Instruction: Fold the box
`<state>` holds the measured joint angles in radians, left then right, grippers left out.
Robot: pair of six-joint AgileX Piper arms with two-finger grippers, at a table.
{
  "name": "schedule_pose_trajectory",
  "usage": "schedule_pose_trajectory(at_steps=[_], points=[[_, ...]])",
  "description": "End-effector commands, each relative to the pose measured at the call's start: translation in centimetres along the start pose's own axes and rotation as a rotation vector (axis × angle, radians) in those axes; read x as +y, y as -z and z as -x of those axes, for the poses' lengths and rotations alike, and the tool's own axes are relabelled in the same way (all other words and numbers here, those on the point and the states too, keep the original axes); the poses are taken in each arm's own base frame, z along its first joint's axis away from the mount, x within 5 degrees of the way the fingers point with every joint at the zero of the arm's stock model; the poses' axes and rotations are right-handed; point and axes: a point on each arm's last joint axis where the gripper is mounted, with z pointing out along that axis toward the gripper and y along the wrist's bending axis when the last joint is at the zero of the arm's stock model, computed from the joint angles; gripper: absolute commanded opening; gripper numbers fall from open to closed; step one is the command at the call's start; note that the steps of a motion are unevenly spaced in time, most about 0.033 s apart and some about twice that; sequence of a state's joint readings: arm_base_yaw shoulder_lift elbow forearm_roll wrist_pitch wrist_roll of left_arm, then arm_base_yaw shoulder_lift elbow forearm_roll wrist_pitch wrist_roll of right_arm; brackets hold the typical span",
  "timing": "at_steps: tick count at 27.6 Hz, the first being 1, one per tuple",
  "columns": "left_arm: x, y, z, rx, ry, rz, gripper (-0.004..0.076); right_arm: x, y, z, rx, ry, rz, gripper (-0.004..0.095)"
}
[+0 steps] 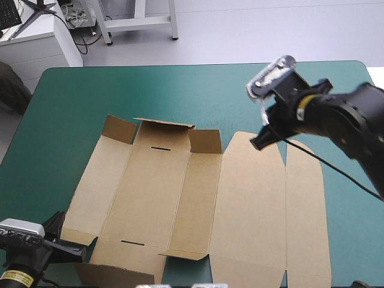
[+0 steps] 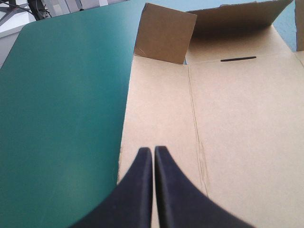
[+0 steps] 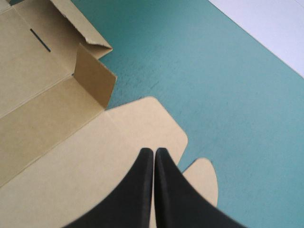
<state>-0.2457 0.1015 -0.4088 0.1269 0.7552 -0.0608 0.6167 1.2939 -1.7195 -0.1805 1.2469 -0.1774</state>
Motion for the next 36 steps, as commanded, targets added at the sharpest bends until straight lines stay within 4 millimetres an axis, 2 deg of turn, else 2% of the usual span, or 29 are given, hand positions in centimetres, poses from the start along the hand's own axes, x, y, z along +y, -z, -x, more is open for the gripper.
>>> schedule_pose_trajectory(at_steps=[1,4,7,11,14,20,25,27,29,30,33,34,36], points=[[0.0,0.2,1.3,-0.081,-0.003,-0.001,-0.0010,-0.3,4.1,-3.2,-0.120,-0.067,-0.054,-0.0016],[0.0,0.2,1.3,-0.081,-0.003,-0.001,-0.0010,0.5,4.9,-6.6,-0.195,-0.109,-0.060,-0.0016],[0.0,0.2,1.3,-0.081,-0.003,-0.001,-0.0010,1.5,4.6,-10.2,-0.235,-0.161,-0.052,-0.0016],[0.0,0.2,1.3,-0.081,-0.003,-0.001,-0.0010,3.1,2.6,-15.2,-0.227,-0.202,-0.047,-0.0016],[0.0,0.2,1.3,-0.081,-0.003,-0.001,-0.0010,4.2,1.0,-18.3,-0.208,-0.227,-0.029,-0.0016],[0.0,0.2,1.3,-0.081,-0.003,-0.001,-0.0010,5.8,-1.2,-22.6,-0.215,-0.306,-0.001,-0.0016],[0.0,0.2,1.3,-0.081,0.001,-0.003,-0.0005,6.3,-1.3,-24.2,-0.249,-0.323,0.004,-0.0016],[0.0,0.2,1.3,-0.081,0.004,-0.006,0.0050,6.4,-1.2,-24.6,-0.261,-0.327,0.003,-0.0016],[0.0,0.2,1.3,-0.081,0.004,-0.006,0.0195,6.5,-1.3,-24.9,-0.256,-0.333,0.009,-0.0016],[0.0,0.2,1.3,-0.081,0.005,-0.007,0.0327,6.7,-1.5,-25.1,-0.246,-0.344,0.022,-0.0016],[0.0,0.2,1.3,-0.083,0.005,-0.007,0.0524,6.9,-1.9,-25.5,-0.231,-0.347,0.033,-0.0016],[0.0,0.2,1.3,-0.083,0.009,-0.007,0.0553,7.0,-2.0,-25.6,-0.227,-0.346,0.033,-0.0016],[-0.2,0.3,1.3,-0.081,0.037,-0.024,0.0553,7.0,-2.1,-25.6,-0.235,-0.349,0.038,-0.0016]])
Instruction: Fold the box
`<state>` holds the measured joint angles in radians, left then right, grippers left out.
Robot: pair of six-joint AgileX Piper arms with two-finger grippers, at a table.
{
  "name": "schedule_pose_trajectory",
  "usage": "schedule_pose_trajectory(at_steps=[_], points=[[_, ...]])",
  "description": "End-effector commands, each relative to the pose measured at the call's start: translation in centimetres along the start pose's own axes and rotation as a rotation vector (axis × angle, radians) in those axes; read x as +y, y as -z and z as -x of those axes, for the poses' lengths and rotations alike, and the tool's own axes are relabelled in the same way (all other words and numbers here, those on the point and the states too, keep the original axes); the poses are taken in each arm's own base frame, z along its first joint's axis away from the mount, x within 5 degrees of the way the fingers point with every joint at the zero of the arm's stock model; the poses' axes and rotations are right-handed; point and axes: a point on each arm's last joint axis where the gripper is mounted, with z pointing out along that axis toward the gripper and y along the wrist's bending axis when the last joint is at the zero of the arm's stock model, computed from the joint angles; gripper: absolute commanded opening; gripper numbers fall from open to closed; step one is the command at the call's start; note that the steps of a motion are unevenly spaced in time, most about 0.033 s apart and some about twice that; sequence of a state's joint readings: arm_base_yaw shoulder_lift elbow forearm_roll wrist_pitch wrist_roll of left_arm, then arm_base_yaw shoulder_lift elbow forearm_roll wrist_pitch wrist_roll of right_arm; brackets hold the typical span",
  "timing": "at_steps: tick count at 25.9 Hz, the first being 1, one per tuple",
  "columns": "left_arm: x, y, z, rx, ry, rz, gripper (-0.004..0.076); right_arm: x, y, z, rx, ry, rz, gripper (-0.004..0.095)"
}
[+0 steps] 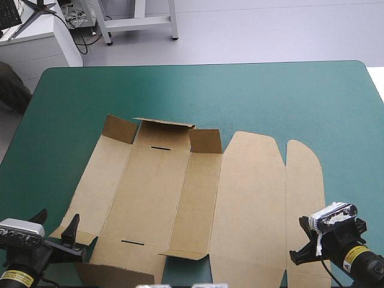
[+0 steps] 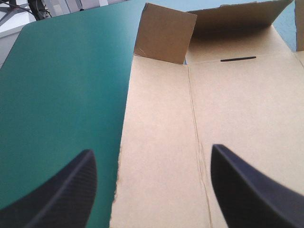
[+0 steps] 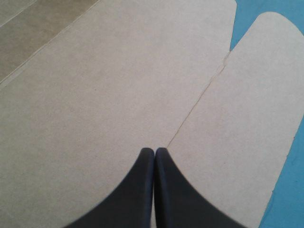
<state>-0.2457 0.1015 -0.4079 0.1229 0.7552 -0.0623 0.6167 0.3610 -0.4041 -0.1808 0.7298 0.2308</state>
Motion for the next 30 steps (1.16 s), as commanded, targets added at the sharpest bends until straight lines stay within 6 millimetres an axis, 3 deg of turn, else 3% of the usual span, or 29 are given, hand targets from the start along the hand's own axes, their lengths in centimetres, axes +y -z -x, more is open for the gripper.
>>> schedule_pose_trajectory(at_steps=[1,5,9,13,18,22,25,30], points=[[-0.1,0.3,1.4,-0.085,0.031,-0.022,0.0539,0.1,0.3,1.2,-0.092,0.001,0.014,-0.0016],[0.1,0.7,2.0,-0.119,0.001,-0.003,0.0459,0.1,0.3,1.2,-0.092,0.001,0.014,-0.0016],[0.5,1.5,5.1,-0.129,-0.025,0.027,0.0457,0.1,0.3,1.2,-0.092,0.001,0.014,-0.0016],[0.6,0.5,7.7,-0.029,-0.039,0.042,0.0457,0.1,0.3,1.2,-0.092,0.000,0.015,-0.0016],[0.5,-3.7,11.1,0.206,-0.046,0.052,0.0457,0.2,0.3,1.2,-0.091,-0.002,0.017,-0.0016],[0.3,-9.5,13.0,0.421,-0.070,0.063,0.0457,0.2,0.3,1.2,-0.091,-0.003,0.017,-0.0017],[0.2,-12.9,13.4,0.523,-0.085,0.076,0.0457,0.2,0.3,1.2,-0.091,-0.005,0.019,-0.0017],[1.8,-17.5,12.0,0.704,-0.013,0.080,0.0457,0.2,0.3,1.2,-0.090,-0.011,0.024,-0.0017]])
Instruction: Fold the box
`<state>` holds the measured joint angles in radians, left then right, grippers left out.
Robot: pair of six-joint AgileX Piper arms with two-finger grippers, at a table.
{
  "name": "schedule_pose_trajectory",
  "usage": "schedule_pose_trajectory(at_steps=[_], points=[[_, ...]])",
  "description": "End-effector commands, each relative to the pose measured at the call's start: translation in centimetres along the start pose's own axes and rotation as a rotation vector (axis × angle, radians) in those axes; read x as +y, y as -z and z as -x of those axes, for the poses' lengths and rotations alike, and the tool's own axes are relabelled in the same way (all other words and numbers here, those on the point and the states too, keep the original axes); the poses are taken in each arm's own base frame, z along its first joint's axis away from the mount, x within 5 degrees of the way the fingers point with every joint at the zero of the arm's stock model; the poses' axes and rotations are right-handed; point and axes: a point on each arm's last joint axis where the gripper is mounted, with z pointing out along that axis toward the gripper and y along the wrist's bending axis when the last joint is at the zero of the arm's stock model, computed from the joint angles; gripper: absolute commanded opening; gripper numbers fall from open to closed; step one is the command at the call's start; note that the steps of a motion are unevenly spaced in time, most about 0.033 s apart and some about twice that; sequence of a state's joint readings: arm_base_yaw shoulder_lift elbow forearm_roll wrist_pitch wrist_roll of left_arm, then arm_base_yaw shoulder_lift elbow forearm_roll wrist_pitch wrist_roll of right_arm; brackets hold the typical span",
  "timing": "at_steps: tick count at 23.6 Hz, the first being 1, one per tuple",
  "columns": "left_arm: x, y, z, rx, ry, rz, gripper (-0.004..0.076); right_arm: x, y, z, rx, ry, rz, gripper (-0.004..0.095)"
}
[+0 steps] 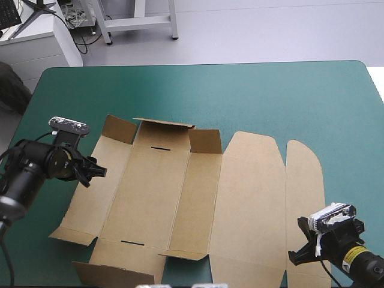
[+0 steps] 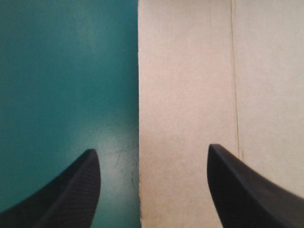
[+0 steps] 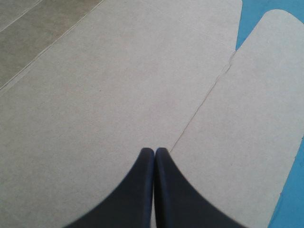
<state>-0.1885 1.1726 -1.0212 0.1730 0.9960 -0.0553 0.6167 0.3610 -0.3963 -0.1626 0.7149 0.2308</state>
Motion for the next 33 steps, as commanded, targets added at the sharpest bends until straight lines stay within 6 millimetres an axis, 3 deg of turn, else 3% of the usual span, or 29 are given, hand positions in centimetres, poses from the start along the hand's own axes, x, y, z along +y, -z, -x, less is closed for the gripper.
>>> schedule_pose_trajectory(at_steps=[1,4,8,10,15,22,33], points=[[1.2,-1.5,1.3,0.029,0.046,-0.041,0.0457,0.1,0.5,1.3,-0.086,0.002,0.010,-0.0017],[4.0,-3.9,1.2,0.065,0.120,-0.181,0.0457,0.1,0.5,1.3,-0.086,0.002,0.010,-0.0017],[7.5,-4.6,0.2,0.040,0.220,-0.258,0.0457,0.1,0.5,1.3,-0.086,0.002,0.010,-0.0018],[8.4,-5.2,-0.7,0.052,0.251,-0.303,0.0457,0.1,0.5,1.3,-0.086,0.002,0.010,-0.0018],[7.4,-7.7,-2.4,0.080,0.208,-0.513,0.0457,0.1,0.5,1.3,-0.086,0.002,0.010,-0.0019],[7.5,-10.3,-3.2,0.183,0.229,-0.561,0.0457,0.1,0.5,1.3,-0.085,0.000,0.012,-0.0018],[7.8,-10.8,-4.3,0.310,0.226,-0.524,0.0457,0.2,0.5,1.3,-0.083,-0.011,0.022,-0.0019]])
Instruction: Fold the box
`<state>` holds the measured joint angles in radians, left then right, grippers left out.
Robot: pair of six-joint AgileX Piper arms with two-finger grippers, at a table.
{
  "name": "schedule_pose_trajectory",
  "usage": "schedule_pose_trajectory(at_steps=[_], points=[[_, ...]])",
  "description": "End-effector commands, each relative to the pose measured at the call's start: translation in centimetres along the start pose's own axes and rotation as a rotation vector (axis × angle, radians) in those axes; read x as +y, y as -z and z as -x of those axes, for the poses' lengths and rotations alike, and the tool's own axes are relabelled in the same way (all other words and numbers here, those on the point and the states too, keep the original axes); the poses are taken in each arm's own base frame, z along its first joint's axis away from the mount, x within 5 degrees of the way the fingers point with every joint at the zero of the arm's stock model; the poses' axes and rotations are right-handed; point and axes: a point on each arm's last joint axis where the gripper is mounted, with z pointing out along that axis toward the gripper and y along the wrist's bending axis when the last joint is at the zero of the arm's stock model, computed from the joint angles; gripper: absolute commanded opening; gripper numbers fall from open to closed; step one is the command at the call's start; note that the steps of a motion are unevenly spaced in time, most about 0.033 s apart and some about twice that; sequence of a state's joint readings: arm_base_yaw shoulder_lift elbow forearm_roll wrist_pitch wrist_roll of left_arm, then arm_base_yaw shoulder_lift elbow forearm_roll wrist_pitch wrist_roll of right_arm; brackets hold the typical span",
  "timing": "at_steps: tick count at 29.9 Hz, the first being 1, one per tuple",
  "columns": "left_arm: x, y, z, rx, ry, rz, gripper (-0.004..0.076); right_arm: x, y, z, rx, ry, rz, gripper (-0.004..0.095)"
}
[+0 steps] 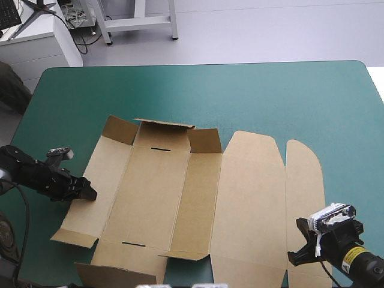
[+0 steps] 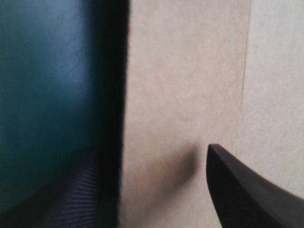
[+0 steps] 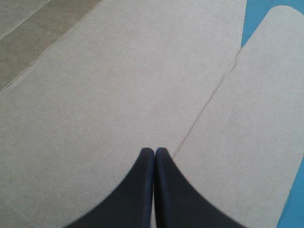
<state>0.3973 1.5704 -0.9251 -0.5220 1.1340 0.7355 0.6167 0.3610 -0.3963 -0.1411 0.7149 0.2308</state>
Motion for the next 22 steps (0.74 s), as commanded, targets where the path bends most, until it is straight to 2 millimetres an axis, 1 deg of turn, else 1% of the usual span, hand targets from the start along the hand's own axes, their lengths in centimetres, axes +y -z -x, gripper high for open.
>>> schedule_pose_trajectory(at_steps=[1,4,8,12,20,22], points=[[-0.7,1.2,0.0,-0.032,0.005,0.007,0.0457,0.1,0.5,1.3,-0.086,0.006,0.009,-0.0019],[-1.1,1.2,0.2,-0.051,0.012,-0.037,0.0457,0.1,0.5,1.3,-0.087,0.006,0.009,-0.0019],[-1.8,1.2,-0.4,0.012,-0.008,-0.113,0.0457,0.1,0.5,1.3,-0.087,0.006,0.009,-0.0019],[-2.5,1.2,-0.1,-0.014,-0.022,-0.183,0.0457,0.1,0.5,1.3,-0.087,0.008,0.009,-0.0019],[-4.9,0.0,0.4,0.044,-0.118,-0.197,0.0457,0.1,0.5,1.3,-0.087,0.008,0.009,-0.0019],[-5.3,-0.2,0.4,0.053,-0.133,-0.198,0.0454,0.1,0.5,1.3,-0.087,0.008,0.009,-0.0019]])
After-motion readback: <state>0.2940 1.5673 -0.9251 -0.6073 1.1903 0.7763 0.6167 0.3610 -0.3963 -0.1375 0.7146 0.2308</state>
